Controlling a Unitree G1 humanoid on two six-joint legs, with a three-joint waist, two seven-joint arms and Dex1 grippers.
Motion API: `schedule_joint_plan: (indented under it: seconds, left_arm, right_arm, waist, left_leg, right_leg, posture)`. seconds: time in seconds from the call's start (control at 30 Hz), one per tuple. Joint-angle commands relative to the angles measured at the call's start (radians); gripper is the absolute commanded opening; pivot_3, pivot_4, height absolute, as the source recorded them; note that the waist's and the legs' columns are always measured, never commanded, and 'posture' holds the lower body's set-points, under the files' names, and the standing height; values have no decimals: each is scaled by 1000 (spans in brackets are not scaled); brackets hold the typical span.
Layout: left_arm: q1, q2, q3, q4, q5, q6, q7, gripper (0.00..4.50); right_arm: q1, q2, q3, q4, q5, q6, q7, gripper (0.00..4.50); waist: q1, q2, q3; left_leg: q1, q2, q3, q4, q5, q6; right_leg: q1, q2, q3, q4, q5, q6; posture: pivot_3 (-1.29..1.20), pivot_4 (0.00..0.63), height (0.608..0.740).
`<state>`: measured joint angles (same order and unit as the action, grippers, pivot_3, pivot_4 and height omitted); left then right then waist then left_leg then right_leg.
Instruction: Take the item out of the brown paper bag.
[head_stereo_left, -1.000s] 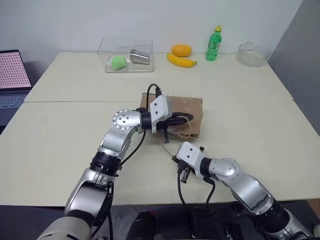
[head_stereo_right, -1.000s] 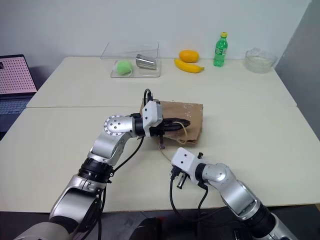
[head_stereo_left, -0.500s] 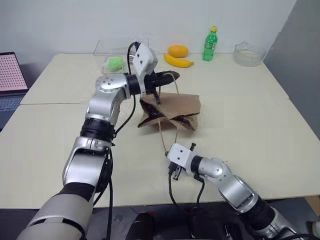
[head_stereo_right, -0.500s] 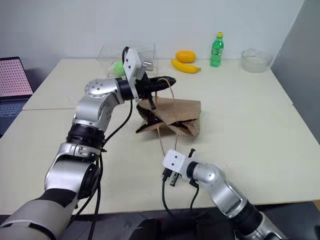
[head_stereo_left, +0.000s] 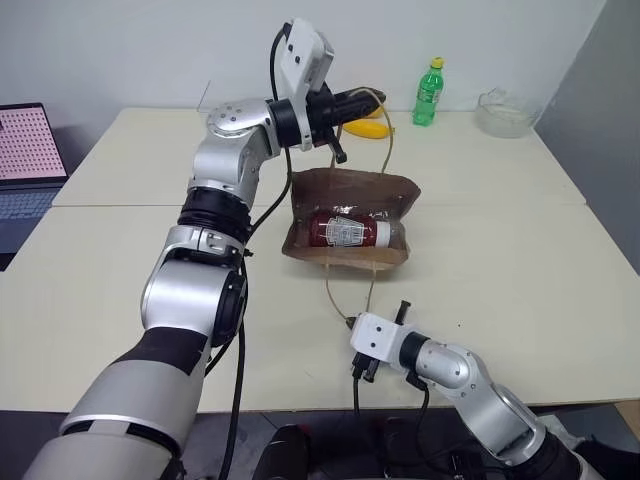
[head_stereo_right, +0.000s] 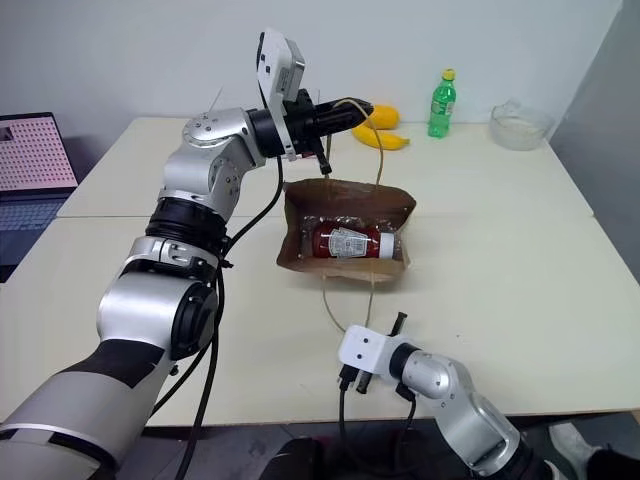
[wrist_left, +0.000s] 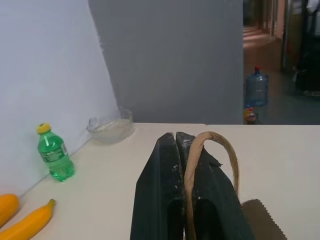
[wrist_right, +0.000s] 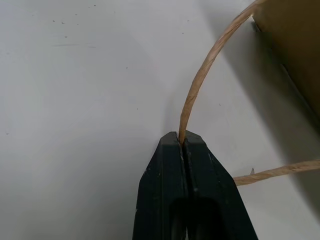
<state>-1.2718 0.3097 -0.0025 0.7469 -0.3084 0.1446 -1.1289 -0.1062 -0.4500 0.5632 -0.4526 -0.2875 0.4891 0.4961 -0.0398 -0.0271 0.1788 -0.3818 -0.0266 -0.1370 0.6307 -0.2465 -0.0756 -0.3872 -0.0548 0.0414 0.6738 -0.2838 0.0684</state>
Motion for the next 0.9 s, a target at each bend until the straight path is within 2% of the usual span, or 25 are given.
schedule_joint_plan:
  seconds: [0.03,0.2,0.37,0.47,0.57,0.7,0.9]
  left_arm:
    - [63,19,8,-174,-72,100,-85,0]
    - [177,40,-1,-386,-155,292,-119,0]
    - [209,46,-16,-463,-180,367,-123,0]
    - [231,55,-34,-511,-195,411,-143,0]
    - [245,61,-41,-543,-205,437,-150,0]
    - [230,57,-33,-536,-211,446,-133,0]
    - [207,67,-24,-502,-210,439,-124,0]
  right_arm:
    - [48,-26,-72,-24,25,86,31,926]
    - [76,-37,-243,-313,189,286,136,2623]
    - [81,-148,-415,-504,378,448,281,4435]
    - [40,-158,-564,-580,541,543,352,4435]
    - [-97,-124,-607,-560,603,599,305,4435]
    - [-298,-84,-492,-456,576,616,191,4435]
    - [-511,37,-274,-152,472,552,44,4435]
  waist:
    - [1,0,0]
    - [1,-1,1]
    - [4,-1,1]
    - [4,-1,1]
    - [-4,0,2]
    - [-5,0,2]
    - [-12,0,2]
  left_leg:
    - [0,0,0,0,0,0]
    - [-1,1,-1,1,0,0]
    - [-1,1,0,1,0,0]
    - [0,1,0,1,0,0]
    - [0,2,1,1,0,0]
    - [1,2,1,1,0,0]
    - [0,2,1,1,0,0]
  right_leg:
    - [0,0,0,0,1,-2]
    - [-1,0,0,1,2,-4]
    - [-1,1,0,2,1,-2]
    - [-1,1,0,2,0,0]
    - [-1,1,0,3,2,-3]
    - [-1,1,0,4,2,-4]
    - [-3,1,0,4,2,-4]
  posture:
    - [0,150,740]
    - [0,150,740]
    - [0,150,740]
    - [0,150,740]
    - [0,150,740]
    - [0,150,740]
    - [0,150,740]
